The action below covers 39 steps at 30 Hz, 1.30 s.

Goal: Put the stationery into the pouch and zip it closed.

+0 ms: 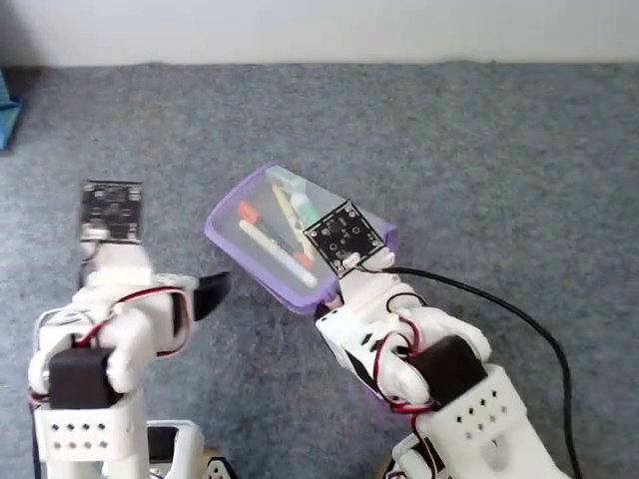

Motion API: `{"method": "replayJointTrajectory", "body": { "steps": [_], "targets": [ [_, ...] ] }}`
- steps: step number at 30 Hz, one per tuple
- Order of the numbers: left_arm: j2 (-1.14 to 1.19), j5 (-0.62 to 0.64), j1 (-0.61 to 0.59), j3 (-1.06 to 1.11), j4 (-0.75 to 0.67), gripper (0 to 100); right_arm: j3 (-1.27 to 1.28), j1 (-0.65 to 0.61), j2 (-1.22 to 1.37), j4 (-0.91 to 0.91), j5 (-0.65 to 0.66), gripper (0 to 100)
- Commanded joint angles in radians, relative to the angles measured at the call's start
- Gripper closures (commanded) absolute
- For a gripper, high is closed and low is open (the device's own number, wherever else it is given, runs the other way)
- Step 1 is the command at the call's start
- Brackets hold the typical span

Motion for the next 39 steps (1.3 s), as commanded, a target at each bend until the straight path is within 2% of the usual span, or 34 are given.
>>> {"method": "replayJointTrajectory", "body": {
  "steps": [1, 5, 10, 22, 29, 33, 39],
  "targets": [
    [-0.014, -0.005, 0.104, -0.008, -0.052, 65, -0.120, 0.012, -0.035, -0.024, 0.015, 99.1],
    [-0.014, -0.011, 0.169, -0.008, -0.066, 64, -0.155, 0.013, -0.035, -0.031, 0.080, 99.1],
    [-0.014, -0.012, 0.245, 0.045, -0.080, 57, -0.209, 0.013, -0.035, -0.024, 0.091, 99.1],
    [-0.005, -0.098, 0.293, 0.262, -0.440, 57, -0.215, 0.013, -0.033, -0.024, 0.161, 99.1],
    [-0.012, -0.098, 0.408, 0.401, -0.661, 68, -0.226, 0.008, -0.033, -0.022, 0.161, 99.1],
    [-0.012, -0.098, 0.410, 0.456, -0.816, 73, -0.256, 0.012, -0.033, 0.033, 0.161, 99.1],
    [-0.014, -0.097, 0.428, 0.492, -0.937, 86, -0.293, 0.015, -0.033, 0.061, 0.161, 99.1]
  ]
}}
